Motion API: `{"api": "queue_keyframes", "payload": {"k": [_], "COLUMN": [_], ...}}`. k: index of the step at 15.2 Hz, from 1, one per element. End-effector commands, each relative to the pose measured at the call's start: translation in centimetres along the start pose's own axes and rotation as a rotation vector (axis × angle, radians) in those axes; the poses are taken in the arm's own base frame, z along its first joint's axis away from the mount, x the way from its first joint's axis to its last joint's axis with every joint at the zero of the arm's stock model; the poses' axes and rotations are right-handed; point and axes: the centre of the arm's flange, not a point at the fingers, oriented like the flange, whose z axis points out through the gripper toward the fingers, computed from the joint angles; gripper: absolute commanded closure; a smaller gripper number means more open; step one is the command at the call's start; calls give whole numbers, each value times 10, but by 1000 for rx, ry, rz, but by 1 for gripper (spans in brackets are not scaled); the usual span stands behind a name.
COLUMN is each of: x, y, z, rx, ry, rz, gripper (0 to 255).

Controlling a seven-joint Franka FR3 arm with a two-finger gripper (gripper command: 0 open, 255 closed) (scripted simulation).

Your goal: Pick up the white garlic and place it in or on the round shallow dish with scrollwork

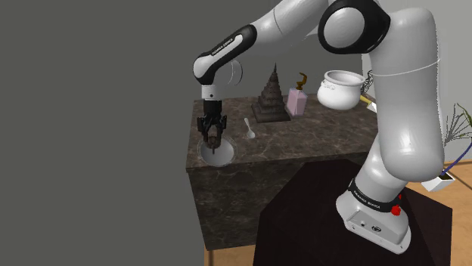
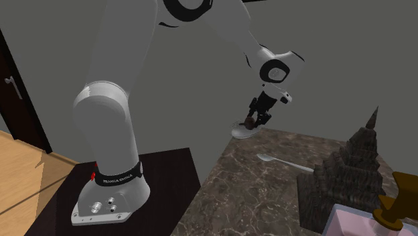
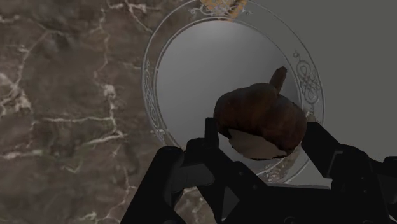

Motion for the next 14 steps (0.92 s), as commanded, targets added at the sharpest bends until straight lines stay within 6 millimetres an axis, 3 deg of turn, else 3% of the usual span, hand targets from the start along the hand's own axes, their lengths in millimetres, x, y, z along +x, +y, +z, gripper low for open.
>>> {"api": "queue_keyframes", "payload": {"k": [1,7,8,13,14], "x": [1,1,1,1,1], "y": [1,1,1,1,1], "z": [2,2,2,2,-11], "rx": [0,0,0,0,0], "ry": [1,1,1,1,1], "rz": [0,0,0,0,0], "gripper": [255,255,0,0,0]}}
